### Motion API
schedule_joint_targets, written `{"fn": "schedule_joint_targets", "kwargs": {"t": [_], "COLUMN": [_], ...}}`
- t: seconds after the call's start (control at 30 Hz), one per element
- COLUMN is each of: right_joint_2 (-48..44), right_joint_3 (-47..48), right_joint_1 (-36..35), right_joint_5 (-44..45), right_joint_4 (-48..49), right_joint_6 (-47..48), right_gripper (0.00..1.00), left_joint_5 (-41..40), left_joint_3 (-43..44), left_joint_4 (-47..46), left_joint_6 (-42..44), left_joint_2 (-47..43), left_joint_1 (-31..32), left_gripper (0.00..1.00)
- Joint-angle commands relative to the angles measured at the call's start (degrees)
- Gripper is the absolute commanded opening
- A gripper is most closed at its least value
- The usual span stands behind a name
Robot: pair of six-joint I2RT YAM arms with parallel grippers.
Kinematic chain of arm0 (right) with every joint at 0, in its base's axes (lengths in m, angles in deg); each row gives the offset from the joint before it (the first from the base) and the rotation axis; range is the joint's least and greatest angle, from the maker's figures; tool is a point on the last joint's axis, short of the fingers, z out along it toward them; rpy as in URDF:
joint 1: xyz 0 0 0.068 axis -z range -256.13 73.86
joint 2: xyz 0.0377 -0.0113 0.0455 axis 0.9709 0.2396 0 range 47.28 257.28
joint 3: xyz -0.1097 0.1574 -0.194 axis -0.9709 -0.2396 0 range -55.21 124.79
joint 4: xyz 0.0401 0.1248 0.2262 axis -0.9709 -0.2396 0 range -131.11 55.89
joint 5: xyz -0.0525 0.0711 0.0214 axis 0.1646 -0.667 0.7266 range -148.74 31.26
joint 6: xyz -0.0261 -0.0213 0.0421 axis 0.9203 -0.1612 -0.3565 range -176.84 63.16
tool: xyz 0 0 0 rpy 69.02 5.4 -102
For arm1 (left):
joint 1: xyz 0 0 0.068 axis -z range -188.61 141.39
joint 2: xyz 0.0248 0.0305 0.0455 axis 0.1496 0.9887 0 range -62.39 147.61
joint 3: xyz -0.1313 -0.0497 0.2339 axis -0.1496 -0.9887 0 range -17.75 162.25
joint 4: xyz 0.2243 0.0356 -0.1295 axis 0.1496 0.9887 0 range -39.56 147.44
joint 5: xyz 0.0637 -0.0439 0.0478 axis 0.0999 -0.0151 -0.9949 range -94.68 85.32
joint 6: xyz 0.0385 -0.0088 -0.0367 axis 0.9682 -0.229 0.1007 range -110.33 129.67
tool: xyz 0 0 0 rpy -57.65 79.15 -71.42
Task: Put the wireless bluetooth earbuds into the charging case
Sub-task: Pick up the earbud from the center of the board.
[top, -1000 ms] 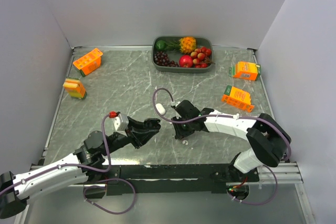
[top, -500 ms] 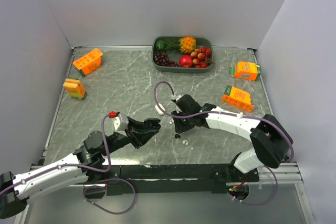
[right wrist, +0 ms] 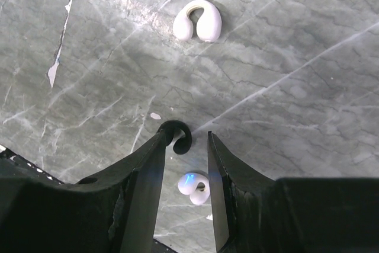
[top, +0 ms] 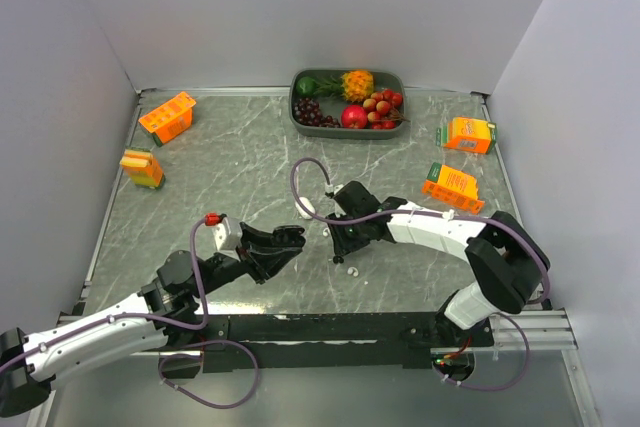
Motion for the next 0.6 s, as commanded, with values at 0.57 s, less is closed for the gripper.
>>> {"fn": "schedule_joint_targets", "kwargs": {"t": [0.57], "right_joint_2": [1.3], "right_joint_3": [-3.5], "right_joint_1": [0.0], "right_joint_5": [-1.7], "right_joint_4": [2.9], "right_joint_6": [-0.4], "right_gripper": [0.41], "left_joint_5": [-0.4], "left_joint_3": [0.4], "left_joint_4": [-2.0], "left_joint_6": [-0.3], "left_joint_2": [0.4], "left_joint_1": [0.3], "left_gripper": [0.01]}}
